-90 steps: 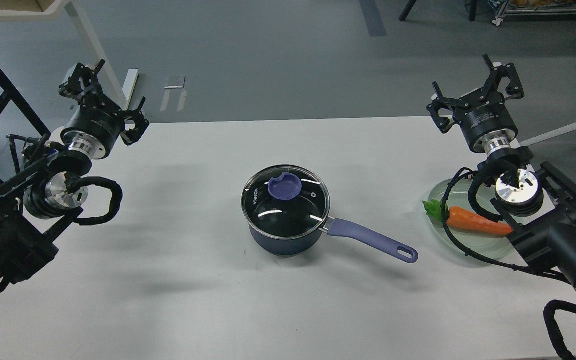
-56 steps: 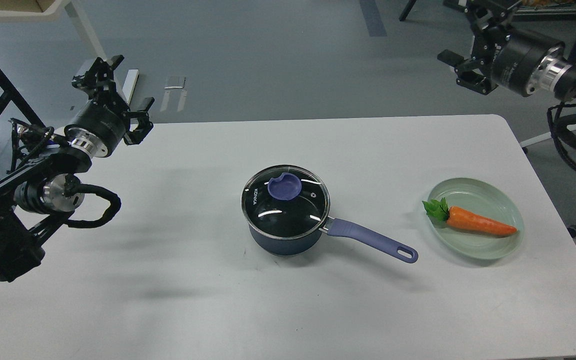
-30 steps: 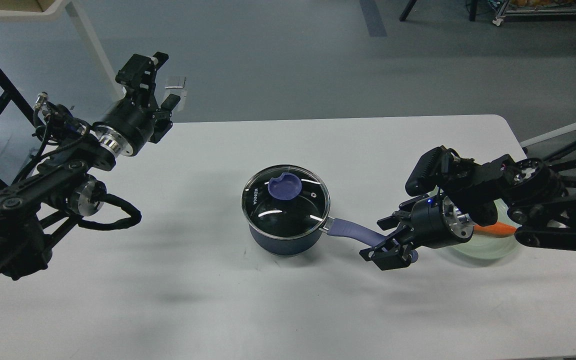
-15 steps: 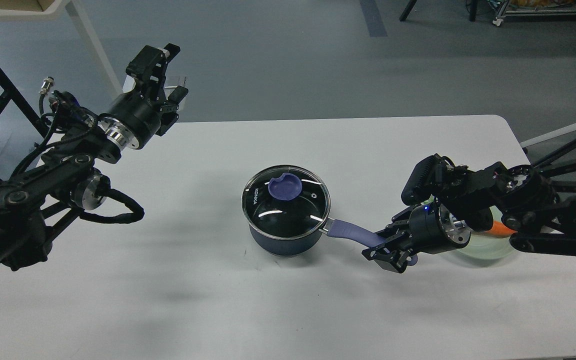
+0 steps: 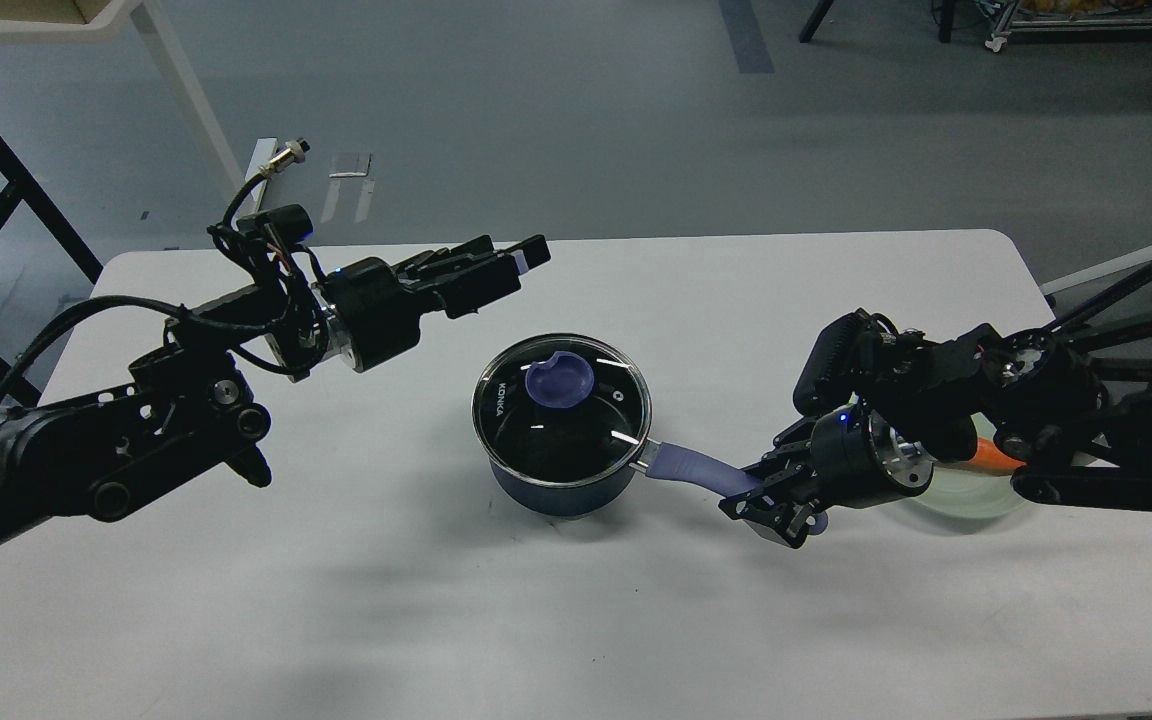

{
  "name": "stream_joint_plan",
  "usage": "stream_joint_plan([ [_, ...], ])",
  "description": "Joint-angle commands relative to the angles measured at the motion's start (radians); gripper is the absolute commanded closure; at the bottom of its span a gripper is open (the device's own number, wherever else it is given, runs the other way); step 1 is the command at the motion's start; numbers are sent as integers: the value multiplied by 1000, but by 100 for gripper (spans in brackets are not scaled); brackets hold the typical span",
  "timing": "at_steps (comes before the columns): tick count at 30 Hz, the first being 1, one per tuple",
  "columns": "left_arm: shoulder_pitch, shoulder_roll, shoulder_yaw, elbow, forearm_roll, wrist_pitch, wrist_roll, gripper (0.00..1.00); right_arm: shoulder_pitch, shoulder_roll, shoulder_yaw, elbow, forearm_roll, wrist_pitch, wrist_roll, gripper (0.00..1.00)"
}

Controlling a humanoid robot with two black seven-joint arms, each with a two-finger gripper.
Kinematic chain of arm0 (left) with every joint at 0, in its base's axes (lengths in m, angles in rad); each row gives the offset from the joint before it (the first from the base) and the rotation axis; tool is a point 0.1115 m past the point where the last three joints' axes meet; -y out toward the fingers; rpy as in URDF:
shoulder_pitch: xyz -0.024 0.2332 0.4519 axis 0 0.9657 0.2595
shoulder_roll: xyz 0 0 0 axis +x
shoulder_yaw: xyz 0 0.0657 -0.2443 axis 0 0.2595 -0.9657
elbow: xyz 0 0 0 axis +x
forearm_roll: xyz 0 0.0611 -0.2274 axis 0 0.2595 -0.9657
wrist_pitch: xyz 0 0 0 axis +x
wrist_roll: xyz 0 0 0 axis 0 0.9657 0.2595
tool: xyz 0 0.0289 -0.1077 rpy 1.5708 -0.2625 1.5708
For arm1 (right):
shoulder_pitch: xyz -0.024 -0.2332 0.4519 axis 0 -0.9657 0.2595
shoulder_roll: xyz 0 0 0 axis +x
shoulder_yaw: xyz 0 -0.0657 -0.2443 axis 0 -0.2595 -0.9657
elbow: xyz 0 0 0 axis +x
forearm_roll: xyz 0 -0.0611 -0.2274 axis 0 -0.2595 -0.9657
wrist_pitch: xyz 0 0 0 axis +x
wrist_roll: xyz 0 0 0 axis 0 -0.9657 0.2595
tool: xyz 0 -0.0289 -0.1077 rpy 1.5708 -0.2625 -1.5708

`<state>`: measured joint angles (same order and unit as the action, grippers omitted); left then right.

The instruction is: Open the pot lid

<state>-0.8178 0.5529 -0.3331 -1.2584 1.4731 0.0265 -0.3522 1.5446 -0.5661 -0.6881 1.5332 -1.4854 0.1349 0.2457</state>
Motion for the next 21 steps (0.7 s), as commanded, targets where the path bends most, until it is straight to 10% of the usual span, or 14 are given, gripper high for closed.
stream_joint_plan([
  [1, -21, -2, 63, -1, 162, 6, 1, 2, -3, -1, -1, 1, -1, 0, 0, 80],
  [7, -47, -11, 170, 2, 433, 159, 4, 2, -14, -1, 1, -1, -1, 0, 0, 80],
  [21, -75, -105, 255, 91, 500, 176, 5, 2, -15, -1, 2, -7, 4, 2, 0, 80],
])
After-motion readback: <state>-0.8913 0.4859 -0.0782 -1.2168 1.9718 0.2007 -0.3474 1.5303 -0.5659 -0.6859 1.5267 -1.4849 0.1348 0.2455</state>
